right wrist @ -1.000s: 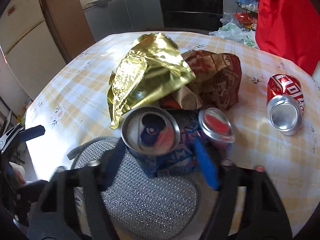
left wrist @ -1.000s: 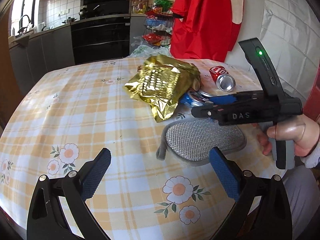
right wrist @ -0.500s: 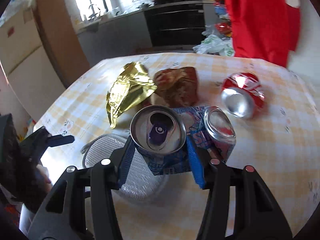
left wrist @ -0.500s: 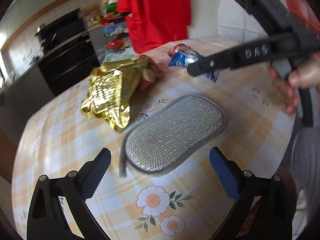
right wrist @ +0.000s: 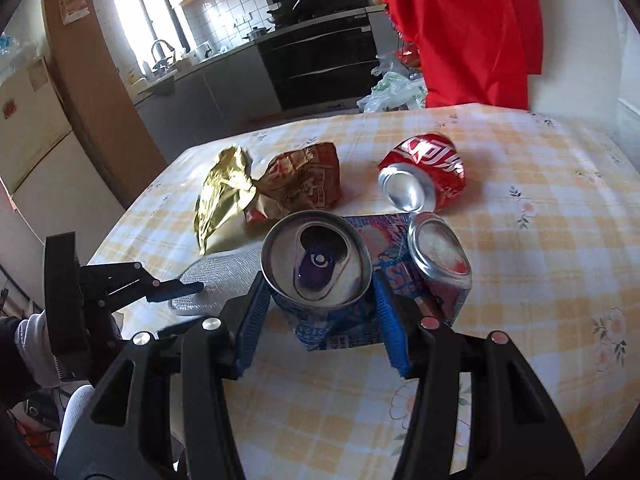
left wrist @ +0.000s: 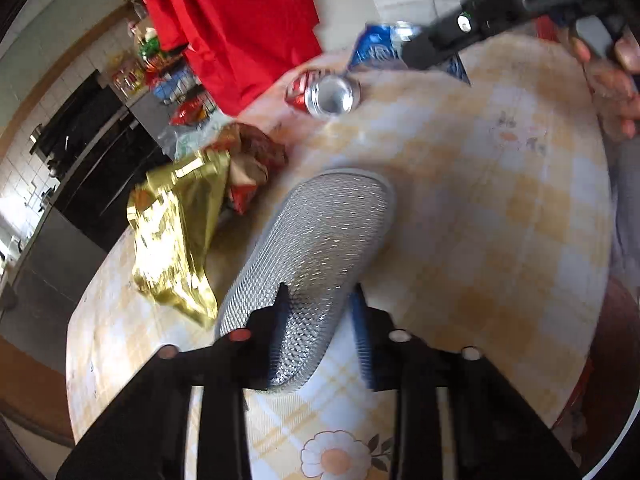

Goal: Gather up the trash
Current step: 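Grasp the grey mesh pad with the left tool while the right tool holds the cans, then lower the grey mesh pad into the pink bin and open the left tool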

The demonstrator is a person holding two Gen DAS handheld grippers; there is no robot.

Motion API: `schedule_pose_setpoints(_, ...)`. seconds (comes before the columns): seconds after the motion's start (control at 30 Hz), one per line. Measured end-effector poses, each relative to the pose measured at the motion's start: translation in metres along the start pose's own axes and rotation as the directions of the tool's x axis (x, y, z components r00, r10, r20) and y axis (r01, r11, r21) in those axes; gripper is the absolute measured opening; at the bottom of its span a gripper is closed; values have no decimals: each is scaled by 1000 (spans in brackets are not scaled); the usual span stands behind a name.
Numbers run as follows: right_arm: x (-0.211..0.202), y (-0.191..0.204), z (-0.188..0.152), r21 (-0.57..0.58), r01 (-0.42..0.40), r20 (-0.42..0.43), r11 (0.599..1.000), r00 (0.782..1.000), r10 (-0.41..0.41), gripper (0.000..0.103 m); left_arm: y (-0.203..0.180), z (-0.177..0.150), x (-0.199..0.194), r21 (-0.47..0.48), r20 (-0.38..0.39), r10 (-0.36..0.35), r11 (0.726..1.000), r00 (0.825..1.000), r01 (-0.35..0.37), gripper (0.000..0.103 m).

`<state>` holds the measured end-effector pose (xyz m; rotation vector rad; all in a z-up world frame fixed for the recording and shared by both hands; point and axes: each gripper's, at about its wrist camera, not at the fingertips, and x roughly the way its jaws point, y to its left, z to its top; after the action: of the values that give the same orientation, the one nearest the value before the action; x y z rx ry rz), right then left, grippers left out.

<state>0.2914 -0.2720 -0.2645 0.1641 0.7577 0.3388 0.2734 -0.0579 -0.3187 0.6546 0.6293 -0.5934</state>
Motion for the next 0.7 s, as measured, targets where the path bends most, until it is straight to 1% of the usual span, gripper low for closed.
schedule_pose_setpoints(0.1,-10,-2,-3,8,7,13,1000,1000,-7,53,6,4,-17,-66,52,-4,998,999,7,18)
schedule_pose_setpoints(0.2,-23,-4,-7,28,5,27,1000,1000,-6,53,12,9,-40,-143,102,-16,989,995,31,13)
schedule_pose_setpoints(0.27,-31,-2,-9,35,6,36,999,999,-7,53,14,12,-57,-204,136,-32,977,990,59,11)
schedule_pose_setpoints(0.33,-40,0,-12,37,7,45,999,999,-8,53,18,12,-74,-282,164,-62,953,985,107,11)
schedule_pose_setpoints(0.37,-45,1,-14,40,6,52,999,999,-8,53,18,11,-82,-325,180,-76,936,981,132,11)
schedule_pose_setpoints(0.4,-51,2,-15,45,5,61,999,998,-7,53,19,9,-92,-382,205,-93,909,974,167,11)
schedule_pose_setpoints(0.5,-66,4,-19,60,-3,82,998,997,-2,53,16,-1,-115,-495,259,-109,838,960,229,10)
schedule_pose_setpoints(0.53,-71,5,-20,62,-4,90,998,996,-1,53,15,-5,-124,-536,279,-114,805,953,253,10)
schedule_pose_setpoints(0.63,-92,11,-26,62,-10,112,998,994,3,53,8,-12,-148,-611,325,-106,735,940,294,10)
schedule_pose_setpoints(0.7,-104,15,-29,56,-12,125,998,992,5,53,1,-13,-164,-636,349,-95,707,932,310,10)
